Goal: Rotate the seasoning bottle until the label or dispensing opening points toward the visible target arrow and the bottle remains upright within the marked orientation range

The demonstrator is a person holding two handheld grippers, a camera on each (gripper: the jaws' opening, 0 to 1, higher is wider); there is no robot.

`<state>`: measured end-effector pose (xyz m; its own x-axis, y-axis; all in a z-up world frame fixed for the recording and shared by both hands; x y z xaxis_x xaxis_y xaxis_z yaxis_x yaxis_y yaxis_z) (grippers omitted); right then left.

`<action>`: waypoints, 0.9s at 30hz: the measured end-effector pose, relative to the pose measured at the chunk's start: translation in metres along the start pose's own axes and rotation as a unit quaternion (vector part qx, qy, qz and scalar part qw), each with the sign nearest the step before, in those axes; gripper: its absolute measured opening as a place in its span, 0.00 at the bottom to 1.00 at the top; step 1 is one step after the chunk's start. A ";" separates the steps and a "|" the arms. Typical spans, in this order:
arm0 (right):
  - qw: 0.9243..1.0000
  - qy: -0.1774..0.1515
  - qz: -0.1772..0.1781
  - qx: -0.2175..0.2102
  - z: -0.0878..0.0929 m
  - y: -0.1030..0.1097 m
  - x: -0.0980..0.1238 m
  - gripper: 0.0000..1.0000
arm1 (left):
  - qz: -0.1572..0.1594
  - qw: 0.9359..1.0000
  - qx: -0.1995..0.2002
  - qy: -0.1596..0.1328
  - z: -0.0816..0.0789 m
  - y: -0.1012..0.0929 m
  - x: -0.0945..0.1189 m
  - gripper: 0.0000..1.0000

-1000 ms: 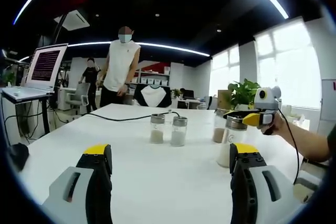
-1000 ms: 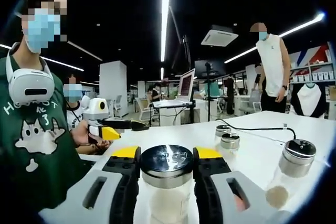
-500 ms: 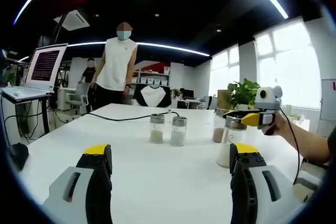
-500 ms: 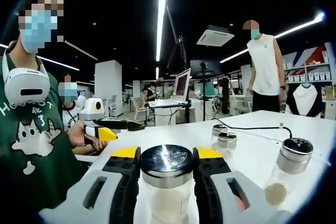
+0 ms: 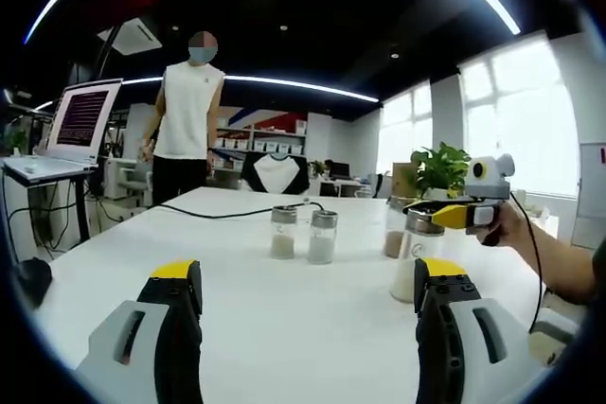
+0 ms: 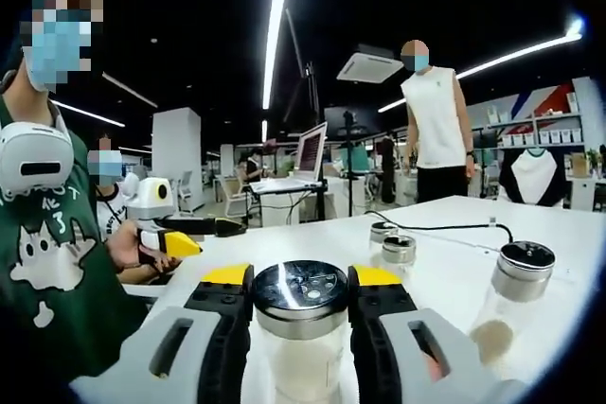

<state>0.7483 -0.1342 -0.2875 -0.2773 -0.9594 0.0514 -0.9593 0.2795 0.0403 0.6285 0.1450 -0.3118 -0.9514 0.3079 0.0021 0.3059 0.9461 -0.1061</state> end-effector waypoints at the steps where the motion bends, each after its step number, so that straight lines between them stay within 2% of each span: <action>1: 1.000 0.000 0.005 0.001 0.000 0.001 0.000 0.38 | 0.000 1.000 0.001 0.000 0.000 0.000 0.000 0.98; 13: 0.999 -0.005 0.051 -0.001 0.002 0.012 -0.002 0.38 | 0.002 1.000 -0.001 -0.003 -0.002 -0.002 0.001 0.98; 27: 0.993 -0.007 0.119 -0.005 0.004 0.024 -0.002 0.38 | 0.004 1.000 0.001 -0.001 0.001 -0.004 0.002 0.98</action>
<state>0.7257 -0.1253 -0.2904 -0.4966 -0.8667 0.0463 -0.8661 0.4984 0.0395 0.6259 0.1418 -0.3120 -0.9489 0.3156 -0.0012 0.3139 0.9434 -0.1072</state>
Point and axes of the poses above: the point that each gripper's makers call its tool centre point, and the gripper's own axes: x roughly backward along the fingers, y roughly to its left, z roughly out of its underside, the point moved 10 cm from there along x, roughly backward along the fingers, and after that the axes turned 1 degree about z, right-handed, at the moved point
